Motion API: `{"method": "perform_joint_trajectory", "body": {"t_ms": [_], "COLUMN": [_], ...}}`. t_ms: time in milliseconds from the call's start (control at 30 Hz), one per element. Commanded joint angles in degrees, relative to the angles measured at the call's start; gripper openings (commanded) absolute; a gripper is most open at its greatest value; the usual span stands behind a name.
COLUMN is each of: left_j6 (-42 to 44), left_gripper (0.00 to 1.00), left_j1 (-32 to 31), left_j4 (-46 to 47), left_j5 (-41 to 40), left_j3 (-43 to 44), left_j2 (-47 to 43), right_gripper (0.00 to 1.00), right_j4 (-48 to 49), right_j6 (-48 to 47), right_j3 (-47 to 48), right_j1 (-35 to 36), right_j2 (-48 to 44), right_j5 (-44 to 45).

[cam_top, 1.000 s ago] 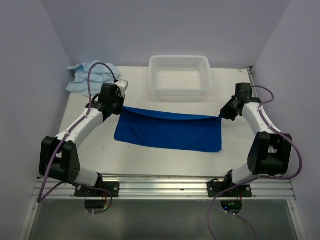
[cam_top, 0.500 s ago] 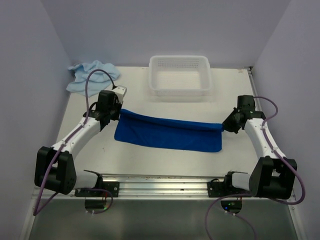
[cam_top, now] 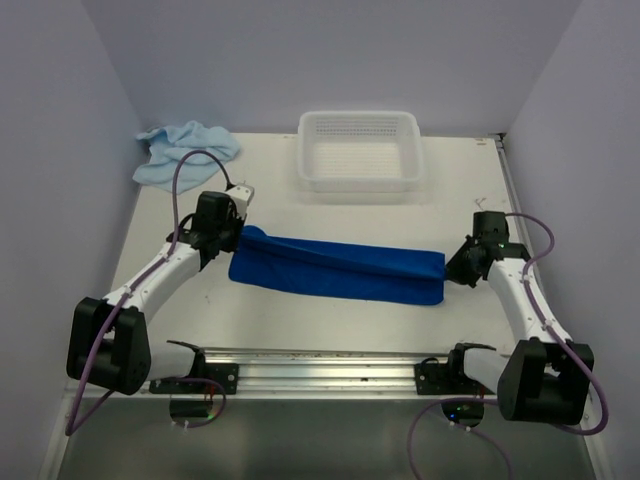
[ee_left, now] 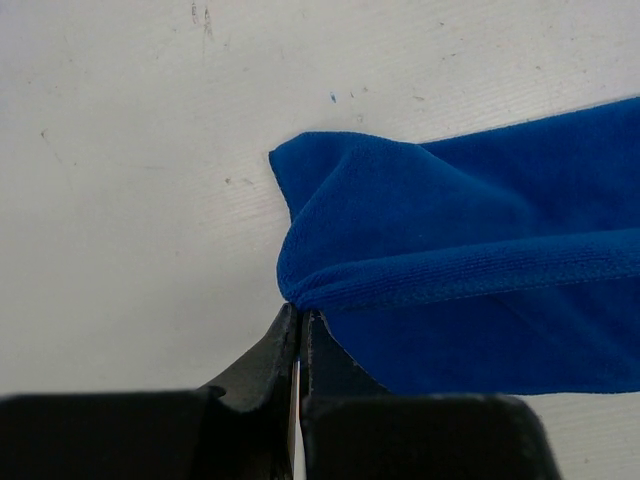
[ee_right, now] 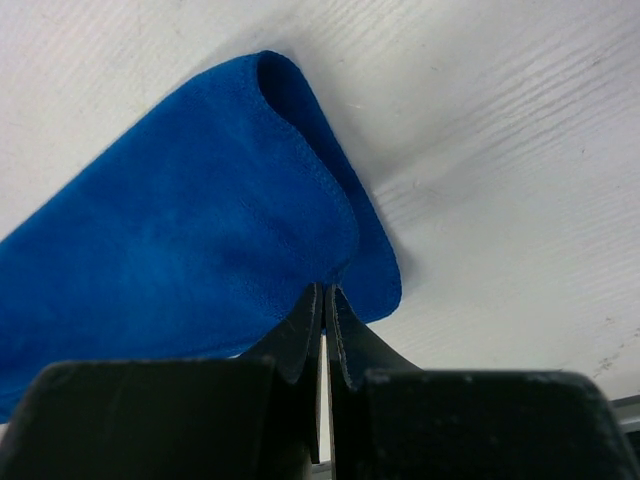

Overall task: Roll the towels
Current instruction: Fold the towel

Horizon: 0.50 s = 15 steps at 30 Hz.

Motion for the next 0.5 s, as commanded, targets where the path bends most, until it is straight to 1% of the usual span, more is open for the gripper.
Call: {"method": "perform_joint_trajectory", "body": {"t_ms": [0,167,367,400,467], "left_j6": [0.3,-0.5,-0.9,-1.0,-1.6], "left_gripper": [0.00,0.00,0.00,0.04,0.05], "left_j1": [0.1,0.0,-0.6,-0.6,-0.9], "left_j4": [1.3,1.2,0.4,0.5,0.2], "left_j5": [1.0,0.5,-0.1,-0.1,-0.2], "left_j3": [0.1,-0.4,-0.3,-0.3,-0.1], "left_j2": [-1.4,-1.3,-1.9,-2.3,-2.7], "right_gripper": [0.00,0.00,0.01,0.02,0.05], "right_j4": [1.8,3.3,5.4,5.5,5.6], "right_j6": [-1.0,-1.4,-1.7,-1.7,-1.9], "right_j3": [-0.9,-1.7,-4.7,-4.8,-4.6], "right_j1": [-0.1,-0.1,-0.1,-0.1,-0.1], "right_j2": [-0.4,1.1,0.8,0.6,0.5], "right_j5": [0.7,0.1,-0.1,-1.3,-1.9]}}
